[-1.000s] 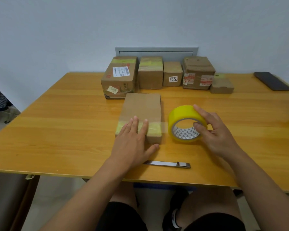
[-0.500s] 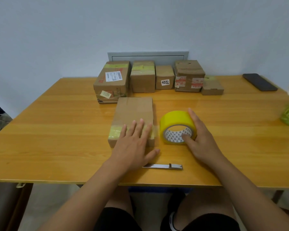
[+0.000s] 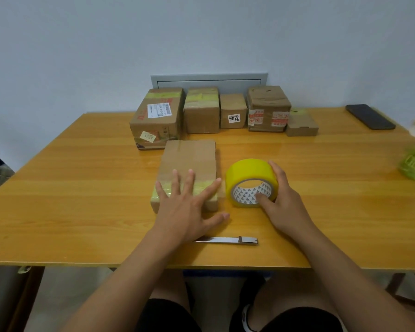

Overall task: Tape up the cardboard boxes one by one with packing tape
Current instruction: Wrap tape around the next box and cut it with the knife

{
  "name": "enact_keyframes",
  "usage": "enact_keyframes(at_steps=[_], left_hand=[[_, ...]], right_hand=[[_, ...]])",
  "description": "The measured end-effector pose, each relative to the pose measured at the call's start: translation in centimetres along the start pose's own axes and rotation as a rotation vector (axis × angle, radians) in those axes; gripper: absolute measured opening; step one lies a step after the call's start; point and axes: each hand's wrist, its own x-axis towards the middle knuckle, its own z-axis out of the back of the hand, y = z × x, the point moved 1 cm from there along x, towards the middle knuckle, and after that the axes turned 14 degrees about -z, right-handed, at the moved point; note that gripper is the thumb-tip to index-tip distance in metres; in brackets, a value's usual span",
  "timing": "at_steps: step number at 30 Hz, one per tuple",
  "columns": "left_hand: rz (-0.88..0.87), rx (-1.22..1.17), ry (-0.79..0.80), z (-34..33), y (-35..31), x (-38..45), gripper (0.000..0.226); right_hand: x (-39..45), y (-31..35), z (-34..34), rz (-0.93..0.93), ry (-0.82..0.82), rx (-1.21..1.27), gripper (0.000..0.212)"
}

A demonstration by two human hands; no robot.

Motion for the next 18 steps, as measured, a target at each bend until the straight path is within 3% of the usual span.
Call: enact_keyframes(at_steps=[7, 9, 13, 18], left_hand=[[0.018, -0.002, 0.038, 0.4, 0.0, -0.1, 0.080], [0.020, -0.003, 0.042, 0.4, 0.0, -0.2, 0.080], [0.027, -0.016, 0.068, 0.8, -0.1, -0.2, 0.080], [0.042, -0.054, 0.098, 1.3, -0.4, -0.3, 0.080]], right_hand=[[0.0, 0.3, 0.3, 0.075, -0.028, -0.030, 0.072], [0.1, 0.5, 1.7, 0.094, -0.113, -0.076, 0.074], [0.8, -0.9, 6.5, 0.047, -0.342, -0.170, 0.066], [0.4, -0.6, 6.6, -0.064, -0.330, -0.314, 0.065]])
